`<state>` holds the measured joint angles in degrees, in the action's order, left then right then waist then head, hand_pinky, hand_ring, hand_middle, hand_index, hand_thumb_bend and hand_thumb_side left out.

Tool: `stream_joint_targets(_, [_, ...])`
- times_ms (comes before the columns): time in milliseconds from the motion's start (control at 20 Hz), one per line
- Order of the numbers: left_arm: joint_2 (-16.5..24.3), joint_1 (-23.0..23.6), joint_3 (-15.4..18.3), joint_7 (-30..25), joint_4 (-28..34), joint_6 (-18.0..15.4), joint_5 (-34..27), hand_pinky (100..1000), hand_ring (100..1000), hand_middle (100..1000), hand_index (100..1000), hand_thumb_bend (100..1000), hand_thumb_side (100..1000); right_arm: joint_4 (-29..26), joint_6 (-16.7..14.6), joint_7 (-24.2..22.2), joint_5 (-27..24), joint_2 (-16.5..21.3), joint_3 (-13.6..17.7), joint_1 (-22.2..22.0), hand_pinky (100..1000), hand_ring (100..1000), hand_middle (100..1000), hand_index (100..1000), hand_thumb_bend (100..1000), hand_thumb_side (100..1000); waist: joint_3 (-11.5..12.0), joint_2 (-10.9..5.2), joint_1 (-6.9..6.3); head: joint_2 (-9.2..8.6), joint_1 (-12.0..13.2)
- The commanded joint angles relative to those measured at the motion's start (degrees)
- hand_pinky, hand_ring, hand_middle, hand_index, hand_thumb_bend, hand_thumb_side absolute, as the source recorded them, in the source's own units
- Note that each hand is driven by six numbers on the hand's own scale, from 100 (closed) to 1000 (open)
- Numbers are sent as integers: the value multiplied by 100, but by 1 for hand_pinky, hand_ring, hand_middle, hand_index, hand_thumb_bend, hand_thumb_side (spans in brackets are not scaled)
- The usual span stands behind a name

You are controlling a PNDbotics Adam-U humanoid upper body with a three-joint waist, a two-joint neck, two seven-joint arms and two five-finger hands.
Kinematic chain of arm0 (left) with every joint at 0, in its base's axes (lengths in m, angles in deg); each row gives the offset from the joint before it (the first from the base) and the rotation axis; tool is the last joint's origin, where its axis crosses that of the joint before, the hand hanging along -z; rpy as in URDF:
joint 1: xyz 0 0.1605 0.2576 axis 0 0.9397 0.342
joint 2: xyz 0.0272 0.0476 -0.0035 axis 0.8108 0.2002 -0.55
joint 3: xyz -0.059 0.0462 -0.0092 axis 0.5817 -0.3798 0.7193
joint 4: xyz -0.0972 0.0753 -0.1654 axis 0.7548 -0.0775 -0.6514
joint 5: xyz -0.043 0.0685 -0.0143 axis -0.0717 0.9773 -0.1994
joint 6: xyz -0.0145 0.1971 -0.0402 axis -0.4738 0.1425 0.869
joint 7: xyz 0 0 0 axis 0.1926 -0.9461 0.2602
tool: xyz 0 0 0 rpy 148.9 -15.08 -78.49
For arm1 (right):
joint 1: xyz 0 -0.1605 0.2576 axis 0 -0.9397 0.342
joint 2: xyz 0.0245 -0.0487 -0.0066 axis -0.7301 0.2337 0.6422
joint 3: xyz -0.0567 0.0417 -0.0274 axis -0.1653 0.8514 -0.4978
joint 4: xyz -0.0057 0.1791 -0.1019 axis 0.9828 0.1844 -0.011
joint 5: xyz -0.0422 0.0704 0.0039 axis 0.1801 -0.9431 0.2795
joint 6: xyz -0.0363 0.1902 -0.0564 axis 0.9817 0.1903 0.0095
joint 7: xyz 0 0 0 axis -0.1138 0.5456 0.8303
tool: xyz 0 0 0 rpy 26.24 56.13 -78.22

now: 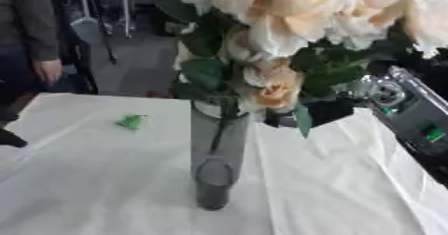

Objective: Arrange flowers into the vase.

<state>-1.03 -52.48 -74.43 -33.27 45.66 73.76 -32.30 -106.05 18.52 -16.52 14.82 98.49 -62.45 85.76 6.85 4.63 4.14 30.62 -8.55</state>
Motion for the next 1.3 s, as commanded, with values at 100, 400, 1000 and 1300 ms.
stream_joint_targets(100, [184,-31,104,57,50,-19,19,572,492,632,698,1000,847,-72,27,172,-36,393,250,-129,986,1000,1000,1000,352,868,-74,-38,-41,-70,65])
stream_joint_targets(400, [183,-9,136,114,99,-25,40,572,494,634,703,1000,848,-363,50,631,-26,683,541,-558,979,1000,1000,997,320,856,-131,-31,-44,-90,88])
stream_joint_targets(1000, [161,119,190,239,180,-17,62,571,492,632,711,1000,845,-596,1140,3462,287,925,1083,-1584,844,911,919,946,135,847,-264,9,-89,-131,101])
stream_joint_targets(1300, [153,173,202,279,209,-12,100,571,492,634,726,1000,844,-674,1314,3868,-24,956,1300,-1969,791,889,898,939,112,833,-309,6,-114,-128,150])
